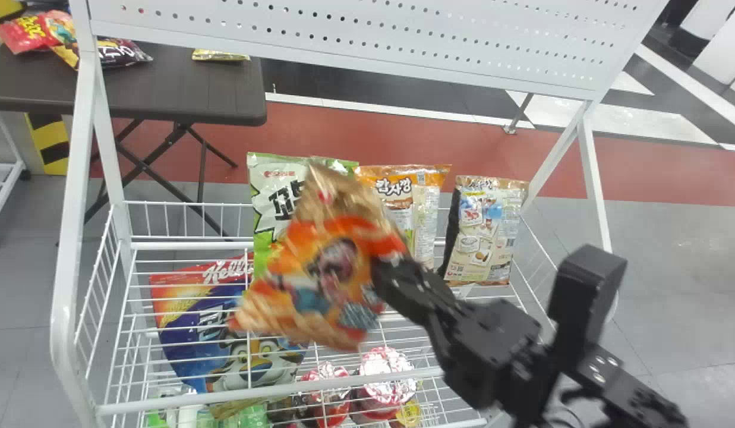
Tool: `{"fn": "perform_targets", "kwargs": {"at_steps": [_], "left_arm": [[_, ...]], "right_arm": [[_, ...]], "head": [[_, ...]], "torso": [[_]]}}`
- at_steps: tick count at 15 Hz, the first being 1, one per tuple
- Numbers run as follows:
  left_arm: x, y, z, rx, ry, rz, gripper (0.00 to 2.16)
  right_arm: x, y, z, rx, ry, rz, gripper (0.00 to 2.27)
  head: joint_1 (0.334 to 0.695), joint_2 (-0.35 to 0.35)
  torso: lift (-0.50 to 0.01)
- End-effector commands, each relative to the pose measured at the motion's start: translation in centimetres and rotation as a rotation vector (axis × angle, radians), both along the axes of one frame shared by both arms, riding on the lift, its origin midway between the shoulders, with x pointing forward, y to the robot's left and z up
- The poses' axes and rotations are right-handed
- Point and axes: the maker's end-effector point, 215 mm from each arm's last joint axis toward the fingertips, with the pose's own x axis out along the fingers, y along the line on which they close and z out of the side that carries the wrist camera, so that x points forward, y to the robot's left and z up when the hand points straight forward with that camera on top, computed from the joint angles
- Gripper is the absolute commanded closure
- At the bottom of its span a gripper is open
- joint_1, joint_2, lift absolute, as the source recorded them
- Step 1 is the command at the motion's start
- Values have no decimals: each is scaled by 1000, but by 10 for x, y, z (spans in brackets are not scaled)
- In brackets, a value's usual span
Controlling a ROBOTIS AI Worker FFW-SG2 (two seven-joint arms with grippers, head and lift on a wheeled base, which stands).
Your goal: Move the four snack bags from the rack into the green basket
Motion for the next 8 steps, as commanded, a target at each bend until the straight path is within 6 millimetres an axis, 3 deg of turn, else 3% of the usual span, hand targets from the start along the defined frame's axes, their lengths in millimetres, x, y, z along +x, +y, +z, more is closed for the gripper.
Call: {"fn": "perform_targets", "kwargs": {"at_steps": [1, 5, 8], "left_arm": [[9, 11, 0, 1, -1, 33, 1487], [15, 17, 3, 2, -9, 57, 1487], [14, 16, 9, -3, -23, 57, 1484]], "right_arm": [[-46, -32, -45, -46, 229, -58, 2246], [-138, -43, -93, 119, 631, -142, 2246], [-150, -53, -110, 117, 692, -182, 2246]], "head": [[695, -350], [695, -350], [695, -350]], "torso": [[0], [0], [0]]}}
